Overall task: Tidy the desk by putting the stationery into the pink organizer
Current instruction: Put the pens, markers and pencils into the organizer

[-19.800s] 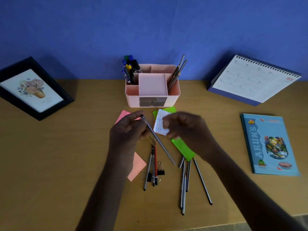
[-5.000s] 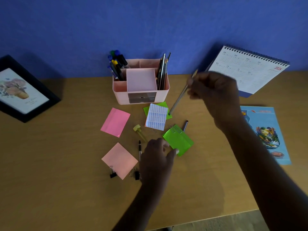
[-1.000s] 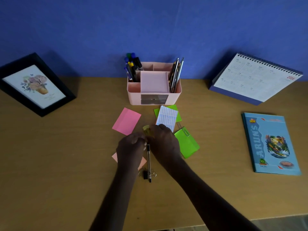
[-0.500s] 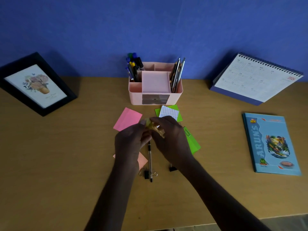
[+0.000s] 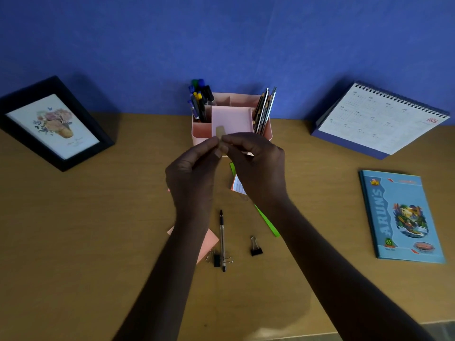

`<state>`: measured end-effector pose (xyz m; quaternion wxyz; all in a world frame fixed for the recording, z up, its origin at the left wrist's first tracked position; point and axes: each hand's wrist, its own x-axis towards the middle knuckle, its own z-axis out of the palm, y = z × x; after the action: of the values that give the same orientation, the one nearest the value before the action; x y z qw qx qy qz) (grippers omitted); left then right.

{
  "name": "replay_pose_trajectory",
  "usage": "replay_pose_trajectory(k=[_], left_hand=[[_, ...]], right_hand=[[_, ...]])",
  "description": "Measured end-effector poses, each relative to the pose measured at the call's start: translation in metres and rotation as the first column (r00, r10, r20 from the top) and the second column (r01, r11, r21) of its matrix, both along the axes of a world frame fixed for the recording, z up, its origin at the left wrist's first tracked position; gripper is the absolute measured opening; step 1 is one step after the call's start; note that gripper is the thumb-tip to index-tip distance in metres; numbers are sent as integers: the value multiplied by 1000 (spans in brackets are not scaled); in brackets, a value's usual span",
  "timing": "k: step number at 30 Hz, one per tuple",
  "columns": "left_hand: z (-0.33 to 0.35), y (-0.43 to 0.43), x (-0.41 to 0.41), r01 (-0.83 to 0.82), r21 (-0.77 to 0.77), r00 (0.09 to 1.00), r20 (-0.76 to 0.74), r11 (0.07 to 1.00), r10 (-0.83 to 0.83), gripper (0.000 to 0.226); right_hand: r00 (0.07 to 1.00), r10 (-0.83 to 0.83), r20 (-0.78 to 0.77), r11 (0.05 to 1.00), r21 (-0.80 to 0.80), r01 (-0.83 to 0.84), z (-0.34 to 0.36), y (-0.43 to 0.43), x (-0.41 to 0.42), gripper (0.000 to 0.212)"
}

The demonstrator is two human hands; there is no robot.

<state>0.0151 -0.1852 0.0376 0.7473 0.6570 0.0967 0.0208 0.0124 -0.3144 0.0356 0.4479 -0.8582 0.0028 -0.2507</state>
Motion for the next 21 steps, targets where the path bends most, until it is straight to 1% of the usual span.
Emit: replay_pose_trajectory(k=[3,5,10,15,21], left_hand=[[-12,-3,17,-7,99,999,45,995,2,27],[-20,-5,31,9,144,999,45,990,-15,29],[-24,-6,52,46,292,997,53,955,-64,43],[-26,-3,68,64,296,997,32,953,-77,44],[-26,-5,74,102,265,994,3,959,-107,41]], right_hand=[[997,-26,-74,999,28,29,-12,-1,16,18],[994,-54,-97,998,34,57,-19,0,27,19],[987,-97,-131,995,21,100,-26,6,50,16],[985,-116,-129,993,-47,111,-28,9,64,17],[984,-129,-119,990,-76,121,-29,9,71,20]])
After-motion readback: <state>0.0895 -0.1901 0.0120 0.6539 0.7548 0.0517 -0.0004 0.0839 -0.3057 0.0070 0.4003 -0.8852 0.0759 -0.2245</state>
